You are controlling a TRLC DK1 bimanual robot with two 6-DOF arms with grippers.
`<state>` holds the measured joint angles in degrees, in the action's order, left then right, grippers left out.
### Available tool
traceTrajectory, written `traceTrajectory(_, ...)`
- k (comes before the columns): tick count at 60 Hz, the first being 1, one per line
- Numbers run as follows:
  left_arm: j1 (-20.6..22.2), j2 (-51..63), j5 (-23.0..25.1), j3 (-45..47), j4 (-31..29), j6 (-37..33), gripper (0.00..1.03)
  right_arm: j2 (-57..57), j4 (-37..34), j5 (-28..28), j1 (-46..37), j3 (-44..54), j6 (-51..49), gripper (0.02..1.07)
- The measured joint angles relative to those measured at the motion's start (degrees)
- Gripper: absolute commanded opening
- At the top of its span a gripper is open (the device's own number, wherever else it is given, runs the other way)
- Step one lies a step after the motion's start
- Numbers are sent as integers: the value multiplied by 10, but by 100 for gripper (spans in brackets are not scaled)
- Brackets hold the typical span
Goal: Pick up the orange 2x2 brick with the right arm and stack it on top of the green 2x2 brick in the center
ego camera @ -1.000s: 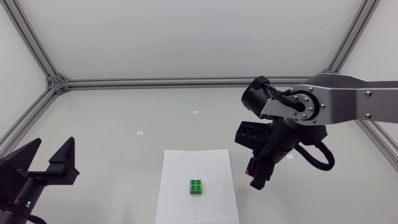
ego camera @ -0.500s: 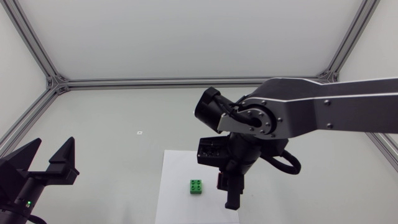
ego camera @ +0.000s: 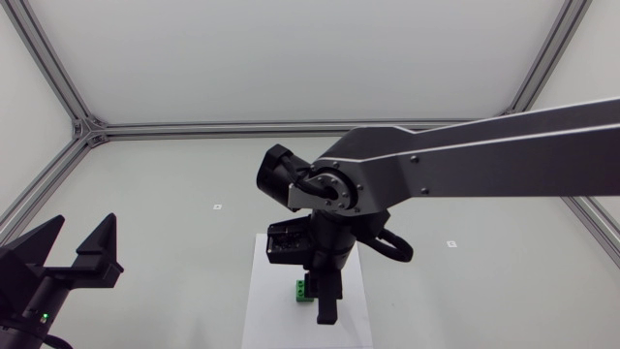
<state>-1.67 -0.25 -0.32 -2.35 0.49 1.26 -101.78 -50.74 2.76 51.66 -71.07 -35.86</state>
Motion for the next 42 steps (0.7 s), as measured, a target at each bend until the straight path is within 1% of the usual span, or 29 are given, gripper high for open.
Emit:
traceTrajectory(22,0,0,0,0,0,0,99,-84,6,0,0,-56,-7,33)
traceTrajectory(42,0,0,0,0,0,0,99,-99,10,0,-1,-67,-7,33)
